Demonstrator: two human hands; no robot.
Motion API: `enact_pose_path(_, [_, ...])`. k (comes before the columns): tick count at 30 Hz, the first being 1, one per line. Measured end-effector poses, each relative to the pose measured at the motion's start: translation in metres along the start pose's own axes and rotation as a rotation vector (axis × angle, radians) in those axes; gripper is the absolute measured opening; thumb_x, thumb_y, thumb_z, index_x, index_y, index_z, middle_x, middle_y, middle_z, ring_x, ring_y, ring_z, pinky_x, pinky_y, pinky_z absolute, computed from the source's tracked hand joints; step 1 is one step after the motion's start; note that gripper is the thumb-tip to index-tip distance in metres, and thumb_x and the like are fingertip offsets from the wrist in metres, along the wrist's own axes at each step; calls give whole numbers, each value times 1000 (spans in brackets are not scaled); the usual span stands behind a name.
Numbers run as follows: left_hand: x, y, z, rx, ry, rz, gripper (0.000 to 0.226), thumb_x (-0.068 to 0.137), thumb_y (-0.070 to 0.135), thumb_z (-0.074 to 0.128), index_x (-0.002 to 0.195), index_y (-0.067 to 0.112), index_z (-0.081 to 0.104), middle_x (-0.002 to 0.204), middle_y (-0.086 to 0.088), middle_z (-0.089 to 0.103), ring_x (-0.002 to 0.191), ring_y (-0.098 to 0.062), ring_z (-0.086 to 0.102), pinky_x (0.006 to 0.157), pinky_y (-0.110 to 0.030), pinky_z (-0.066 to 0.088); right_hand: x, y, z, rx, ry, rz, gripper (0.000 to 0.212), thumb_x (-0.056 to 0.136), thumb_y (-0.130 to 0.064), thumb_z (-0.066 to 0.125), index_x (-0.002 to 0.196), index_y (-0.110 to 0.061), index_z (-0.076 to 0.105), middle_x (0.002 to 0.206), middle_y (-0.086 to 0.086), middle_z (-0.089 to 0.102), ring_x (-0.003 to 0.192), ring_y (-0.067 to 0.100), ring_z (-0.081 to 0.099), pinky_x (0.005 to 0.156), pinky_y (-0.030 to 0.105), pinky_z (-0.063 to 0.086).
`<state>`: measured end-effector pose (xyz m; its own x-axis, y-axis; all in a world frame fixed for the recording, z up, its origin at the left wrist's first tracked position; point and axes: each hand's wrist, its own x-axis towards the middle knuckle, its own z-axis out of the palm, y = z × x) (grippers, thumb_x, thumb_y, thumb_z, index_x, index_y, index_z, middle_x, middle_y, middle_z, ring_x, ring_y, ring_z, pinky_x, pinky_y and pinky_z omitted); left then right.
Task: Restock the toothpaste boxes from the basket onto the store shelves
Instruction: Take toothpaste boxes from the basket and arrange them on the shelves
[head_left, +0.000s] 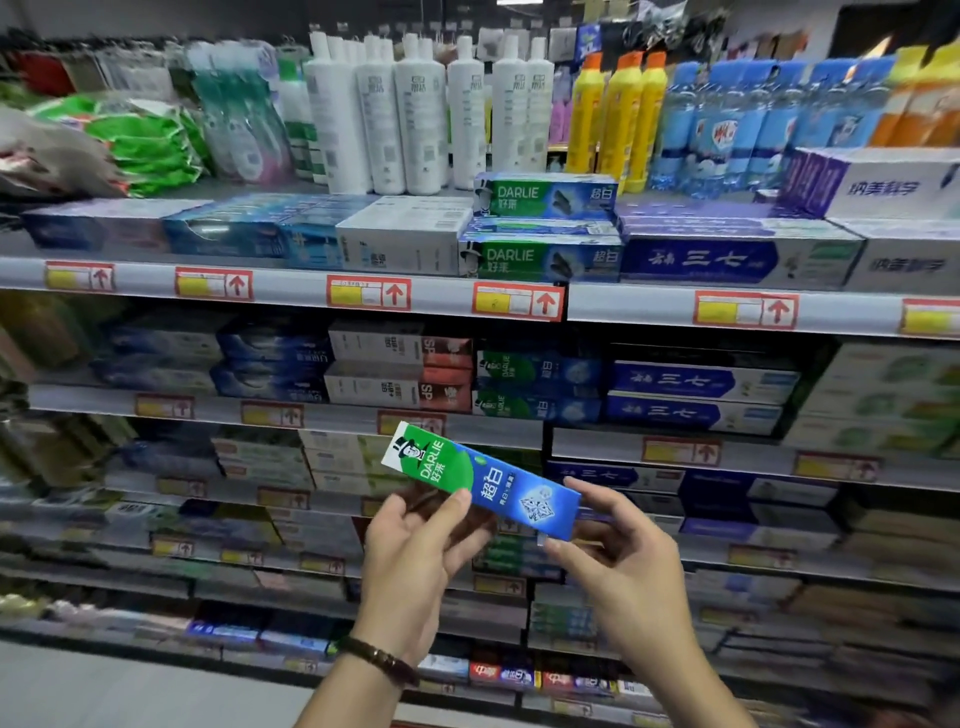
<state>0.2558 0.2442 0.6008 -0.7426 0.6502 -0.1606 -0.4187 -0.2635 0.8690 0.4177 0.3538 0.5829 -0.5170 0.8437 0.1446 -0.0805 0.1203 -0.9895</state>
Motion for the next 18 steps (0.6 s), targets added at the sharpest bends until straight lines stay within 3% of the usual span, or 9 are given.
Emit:
enact_pose_path(6, [19,7,14,22,55,84,38,99,11,67,134,9,55,119,-16,76,113,-29,74,88,-47,64,30,0,-25,-10,-26,-24,61,80,5,87,125,-32,74,109,-7,80,97,20,76,84,39,66])
enact_pose_path(11, [36,4,27,43,92,124,41,100,12,66,139,11,52,115,-16,77,106,-29,76,97,-54,58,54,6,-37,6,-53,-30,63,80,3,88,128,-35,73,111,-3,80,100,25,76,88,46,64])
enact_pose_path(16, [54,-3,33,55,132,114,35,99,13,68,132,5,58,120,-16,76,115,-32,73,94,-49,60,76,14,-53,14,-41,-40,68,83,5,85,134,-37,70,110,2,79,96,23,76,79,35,65])
enact_pose_path(18, [59,-6,35,49,142,108,33,99,13,67,129,1,61,119,-17,76,115,-32,73,91,-45,63,83,19,-59,27,-30,-39,68,84,6,84,137,-33,68,113,7,75,92,22,76,77,39,65])
